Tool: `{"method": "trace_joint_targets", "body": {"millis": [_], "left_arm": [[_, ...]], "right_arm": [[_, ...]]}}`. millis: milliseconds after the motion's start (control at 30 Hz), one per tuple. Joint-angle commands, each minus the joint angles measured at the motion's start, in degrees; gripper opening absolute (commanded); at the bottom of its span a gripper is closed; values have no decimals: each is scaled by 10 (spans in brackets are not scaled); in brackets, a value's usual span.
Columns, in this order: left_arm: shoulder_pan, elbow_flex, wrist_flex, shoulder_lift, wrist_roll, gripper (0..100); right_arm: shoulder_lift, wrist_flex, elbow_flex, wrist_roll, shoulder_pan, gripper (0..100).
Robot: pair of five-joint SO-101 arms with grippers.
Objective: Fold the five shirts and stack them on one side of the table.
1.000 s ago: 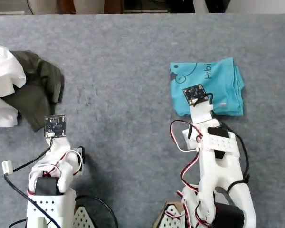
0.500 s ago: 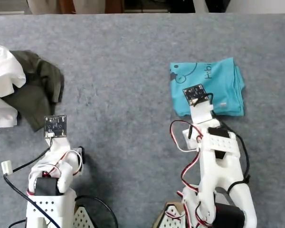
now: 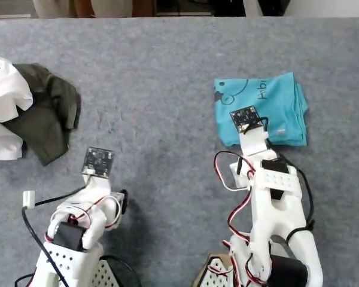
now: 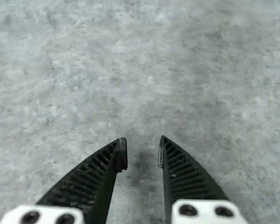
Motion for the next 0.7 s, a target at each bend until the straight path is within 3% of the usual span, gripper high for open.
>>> {"method": "trace_joint_targets", "body": {"millis": [0, 133, 267, 367, 433, 533, 600, 667], "left_arm": [[14, 6, -4, -23, -4, 128], [-80, -25, -77, -23, -4, 126], [-233, -51, -234, -23, -17, 127], [-329, -42, -360, -23, -105, 125], [-381, -40, -463, -22, -219, 125], [-400, -29, -598, -18, -330, 124], [-401, -36, -653, -17, -323, 124], [-401, -59, -655, -15, -289, 124]], "right_arm": [[-14, 40, -52, -1, -12, 5], [-14, 113, -123, -1, -12, 5], [-14, 145, -152, -1, -26, 5], [-13, 145, -142, -4, -51, 5], [-13, 127, -124, -4, -73, 5], [-13, 86, -87, -4, -102, 5], [-13, 61, -60, -4, -112, 5], [-13, 45, -39, -4, -113, 4]]}}
